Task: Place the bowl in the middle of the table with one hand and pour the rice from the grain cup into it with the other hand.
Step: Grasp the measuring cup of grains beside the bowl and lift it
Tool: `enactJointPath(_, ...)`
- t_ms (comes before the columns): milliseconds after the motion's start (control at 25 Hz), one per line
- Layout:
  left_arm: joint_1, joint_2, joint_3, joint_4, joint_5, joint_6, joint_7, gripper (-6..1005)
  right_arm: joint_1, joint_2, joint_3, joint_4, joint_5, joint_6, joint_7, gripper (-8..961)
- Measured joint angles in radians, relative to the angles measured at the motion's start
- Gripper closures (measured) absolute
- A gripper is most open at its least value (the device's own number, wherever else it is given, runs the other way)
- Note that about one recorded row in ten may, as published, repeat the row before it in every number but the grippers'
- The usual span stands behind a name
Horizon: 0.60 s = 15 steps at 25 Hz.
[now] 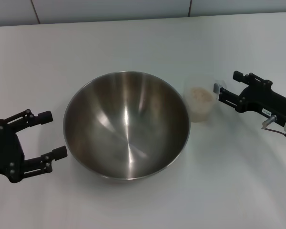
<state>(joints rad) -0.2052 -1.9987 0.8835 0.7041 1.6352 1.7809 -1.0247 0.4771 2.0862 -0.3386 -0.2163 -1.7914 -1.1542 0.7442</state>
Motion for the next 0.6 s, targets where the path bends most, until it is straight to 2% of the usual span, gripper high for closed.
enactJointPath(200,0.000,0.000,-0.001,0.000,0.000,0.000,-0.001,192,-0.002,0.000,0.001,0.039,0.066,-0.004,-0.117,257)
enactJointPath(280,0.001,-0.003,-0.043,0.005,0.000,-0.001,-0.027,192,-0.003,0.000,0.001,0.083,0.113,-0.013,-0.222,266)
enactJointPath(480,0.003,-0.001,-0.075,0.004,0.000,0.003,-0.040,192,-0.001,-0.001,-0.005,0.097,0.119,-0.012,-0.249,467)
enactJointPath(600,0.006,-0.002,-0.074,0.007,0.000,0.005,-0.036,195,-0.001,-0.001,-0.003,0.097,0.120,-0.013,-0.250,535)
